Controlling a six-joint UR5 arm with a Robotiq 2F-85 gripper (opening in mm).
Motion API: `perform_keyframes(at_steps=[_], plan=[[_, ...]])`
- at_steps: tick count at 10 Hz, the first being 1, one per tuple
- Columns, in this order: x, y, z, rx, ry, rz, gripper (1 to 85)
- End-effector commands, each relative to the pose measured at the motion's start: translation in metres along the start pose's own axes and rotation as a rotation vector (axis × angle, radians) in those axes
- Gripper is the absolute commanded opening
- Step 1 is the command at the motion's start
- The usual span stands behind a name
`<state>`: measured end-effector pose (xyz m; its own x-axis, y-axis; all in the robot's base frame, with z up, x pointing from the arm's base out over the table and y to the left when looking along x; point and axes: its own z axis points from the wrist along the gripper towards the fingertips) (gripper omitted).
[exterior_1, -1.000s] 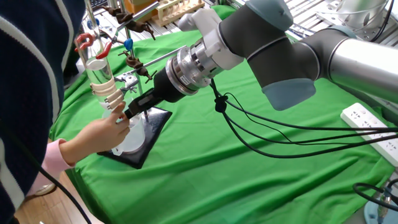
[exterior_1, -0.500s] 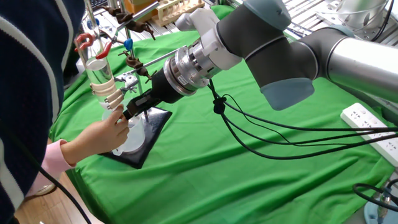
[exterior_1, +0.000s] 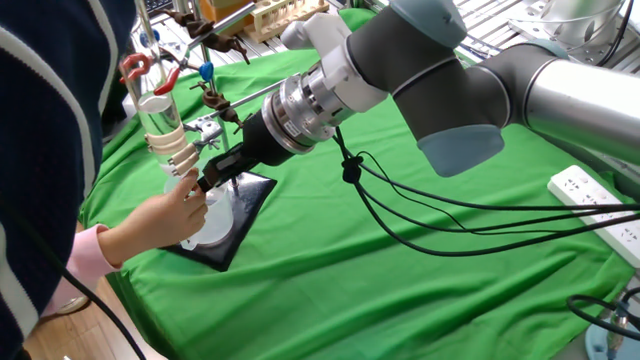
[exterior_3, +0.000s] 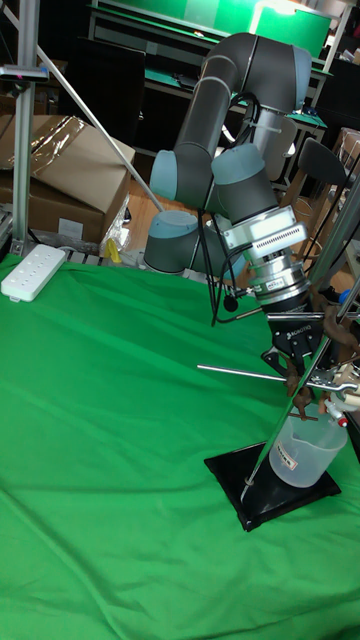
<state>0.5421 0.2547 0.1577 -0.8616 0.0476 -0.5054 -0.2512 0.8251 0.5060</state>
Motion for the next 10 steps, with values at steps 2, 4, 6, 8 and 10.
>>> perform_keyframes(at_steps=[2,4,6,8,10], plan=[[-0.005,0.0017,-0.0007,-0.009,-0.008,0.013,28.0],[-0.0068,0.0033,0.0003,-0.008,-0.008,0.018,27.7],[-0.0079,0.0024,0.0017,0.003,-0.005,0.016,26.3],[-0.009,0.0042,0.0023,-0.006,-0.009,0.022,26.0],[-0.0081,-0.0022,0.0057,0.006,-0.007,0.005,25.3]])
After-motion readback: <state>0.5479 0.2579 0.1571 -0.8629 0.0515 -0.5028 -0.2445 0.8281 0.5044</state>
